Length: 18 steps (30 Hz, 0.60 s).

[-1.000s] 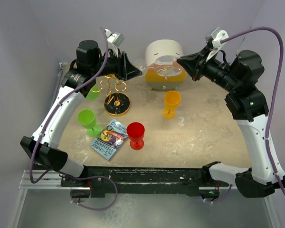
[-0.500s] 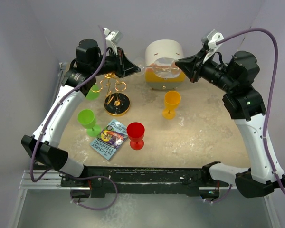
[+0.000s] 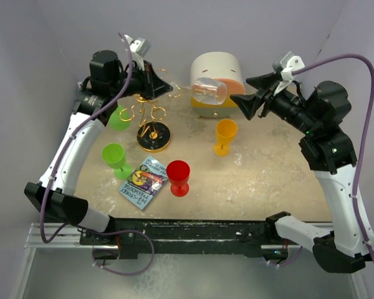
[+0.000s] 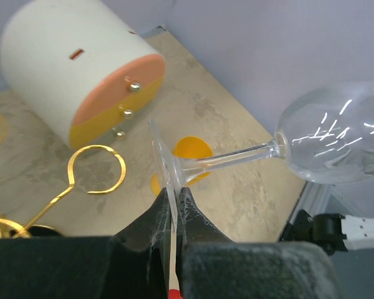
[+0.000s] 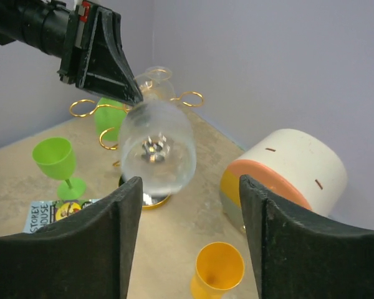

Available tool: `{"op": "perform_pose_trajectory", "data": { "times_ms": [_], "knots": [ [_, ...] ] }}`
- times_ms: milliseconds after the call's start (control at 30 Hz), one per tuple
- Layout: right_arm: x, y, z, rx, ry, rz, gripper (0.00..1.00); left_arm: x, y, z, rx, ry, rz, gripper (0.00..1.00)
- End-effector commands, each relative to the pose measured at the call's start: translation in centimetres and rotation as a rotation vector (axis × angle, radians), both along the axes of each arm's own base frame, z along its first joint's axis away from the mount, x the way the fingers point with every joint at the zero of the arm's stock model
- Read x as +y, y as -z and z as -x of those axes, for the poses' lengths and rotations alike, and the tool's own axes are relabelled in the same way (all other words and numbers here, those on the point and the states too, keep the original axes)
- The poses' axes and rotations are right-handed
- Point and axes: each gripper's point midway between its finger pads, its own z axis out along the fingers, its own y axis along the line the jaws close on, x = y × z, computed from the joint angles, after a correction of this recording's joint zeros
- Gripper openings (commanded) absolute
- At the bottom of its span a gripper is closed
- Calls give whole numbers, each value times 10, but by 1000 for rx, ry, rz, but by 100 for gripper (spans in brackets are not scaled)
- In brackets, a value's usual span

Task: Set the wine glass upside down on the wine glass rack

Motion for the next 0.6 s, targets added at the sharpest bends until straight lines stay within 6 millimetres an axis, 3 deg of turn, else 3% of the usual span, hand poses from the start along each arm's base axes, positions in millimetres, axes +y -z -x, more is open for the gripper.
{"op": "perform_pose_trajectory", "data": {
  "times_ms": [0, 133, 233, 400, 567],
  "knots": [
    [-17, -30, 19, -127, 34, -3, 74, 44, -57, 0, -175, -136, 35, 0],
    [-26, -27, 27, -132, 52, 12, 82, 72, -70, -8, -274, -262, -46, 0],
    [-32, -15, 19, -120, 92, 42, 82, 93, -83, -16, -359, -365, -135, 0],
    [-56, 31, -14, -46, 241, 125, 83, 120, -104, -32, -462, -500, -276, 0],
    [-83, 94, -41, 42, 341, 187, 83, 125, -121, -46, -569, -593, -395, 0]
  ]
}}
